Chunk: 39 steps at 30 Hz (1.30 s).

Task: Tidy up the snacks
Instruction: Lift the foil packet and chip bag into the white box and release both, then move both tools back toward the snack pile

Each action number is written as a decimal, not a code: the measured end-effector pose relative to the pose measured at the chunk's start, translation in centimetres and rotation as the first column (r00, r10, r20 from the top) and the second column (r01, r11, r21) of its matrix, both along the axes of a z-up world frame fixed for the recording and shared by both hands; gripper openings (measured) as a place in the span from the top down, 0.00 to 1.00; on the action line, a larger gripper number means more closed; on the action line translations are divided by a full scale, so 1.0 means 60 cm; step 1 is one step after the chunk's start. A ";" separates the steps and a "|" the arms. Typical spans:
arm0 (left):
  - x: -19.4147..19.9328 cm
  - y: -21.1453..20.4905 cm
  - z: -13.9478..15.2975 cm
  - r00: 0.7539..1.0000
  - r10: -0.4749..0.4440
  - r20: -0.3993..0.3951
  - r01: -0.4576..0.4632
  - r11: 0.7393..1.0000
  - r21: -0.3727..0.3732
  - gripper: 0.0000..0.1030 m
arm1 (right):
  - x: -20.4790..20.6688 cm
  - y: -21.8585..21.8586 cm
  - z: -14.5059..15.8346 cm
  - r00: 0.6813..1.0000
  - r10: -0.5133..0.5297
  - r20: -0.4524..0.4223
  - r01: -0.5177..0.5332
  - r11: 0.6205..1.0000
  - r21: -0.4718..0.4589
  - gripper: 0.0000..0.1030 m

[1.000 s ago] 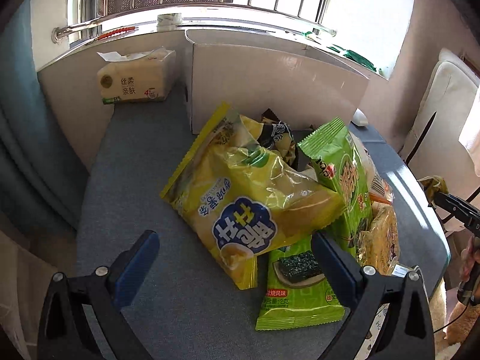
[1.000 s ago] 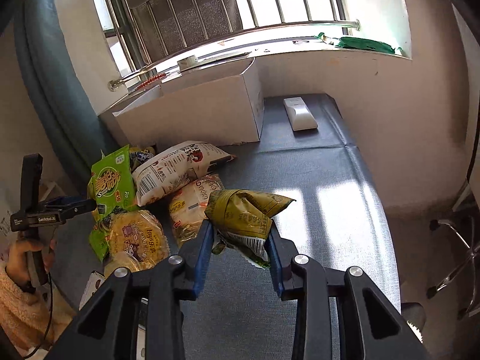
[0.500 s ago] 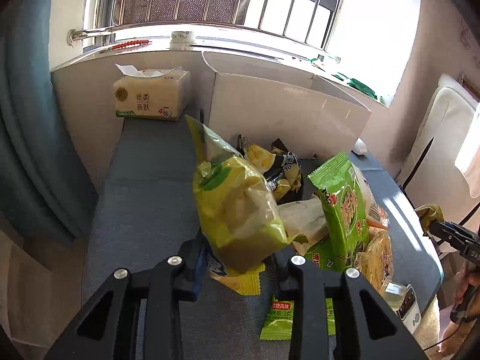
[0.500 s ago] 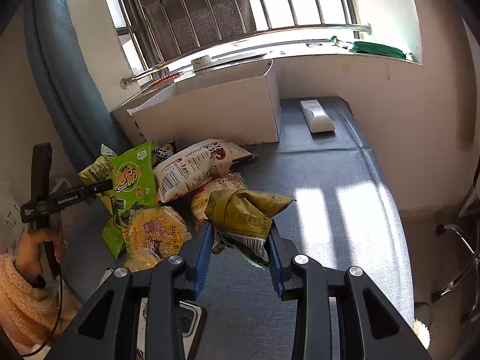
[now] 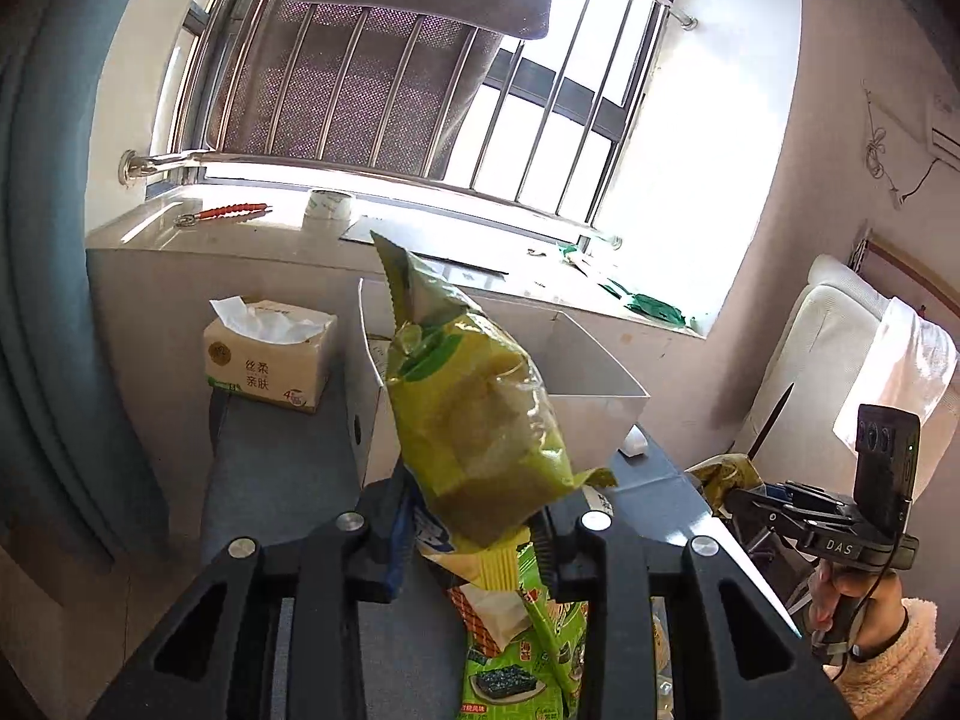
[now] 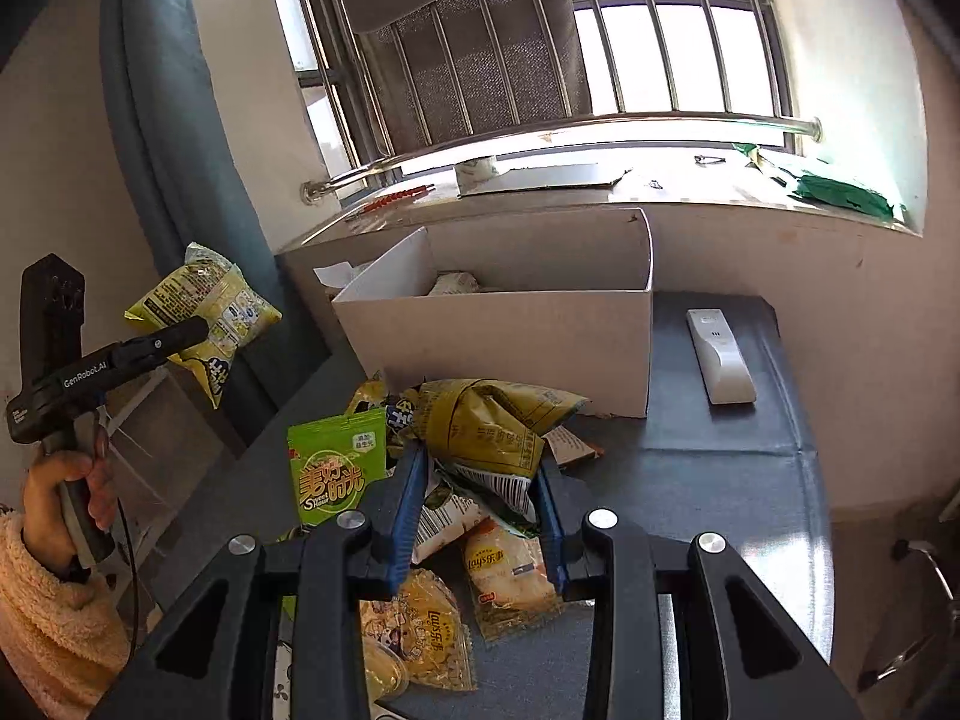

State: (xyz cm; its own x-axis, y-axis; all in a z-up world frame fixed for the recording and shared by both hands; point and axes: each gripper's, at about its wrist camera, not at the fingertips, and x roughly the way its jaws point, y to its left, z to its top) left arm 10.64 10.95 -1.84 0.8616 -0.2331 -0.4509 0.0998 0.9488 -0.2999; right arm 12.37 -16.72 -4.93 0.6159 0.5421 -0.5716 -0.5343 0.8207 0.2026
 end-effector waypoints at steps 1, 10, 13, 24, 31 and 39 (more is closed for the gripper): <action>0.017 -0.007 0.011 1.000 -0.011 0.008 0.011 1.000 0.002 0.65 | 0.017 0.006 0.011 1.000 -0.001 0.005 0.001 1.000 -0.002 0.64; 0.226 -0.056 0.056 0.995 -0.082 -0.050 0.083 0.996 0.018 0.65 | 0.208 0.054 0.069 0.999 -0.022 -0.050 0.024 0.999 0.026 0.64; 0.281 -0.067 0.046 0.992 -0.080 -0.097 0.084 0.996 0.036 0.65 | 0.268 0.063 0.062 0.994 -0.042 -0.096 0.043 0.999 0.011 0.64; 0.326 -0.057 0.023 0.984 0.004 -0.176 0.006 0.998 0.058 0.00 | 0.342 0.037 0.053 0.982 -0.121 -0.147 0.131 0.989 0.065 0.00; 0.265 -0.064 0.064 0.993 0.031 -0.111 -0.014 0.988 0.154 0.00 | 0.277 0.039 0.101 0.995 -0.079 -0.058 0.084 0.993 0.086 0.00; 0.105 -0.048 0.087 1.000 0.017 -0.014 -0.015 0.994 0.106 0.00 | 0.137 0.010 0.125 1.000 -0.006 0.016 0.003 0.985 0.170 0.00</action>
State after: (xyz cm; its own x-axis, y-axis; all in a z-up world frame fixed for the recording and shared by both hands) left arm 16.96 8.07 3.40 0.8577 -0.1694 -0.4854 0.0806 0.9768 -0.1985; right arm 20.62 -16.13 2.59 0.6270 0.6279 -0.4610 -0.5354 0.7773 0.3305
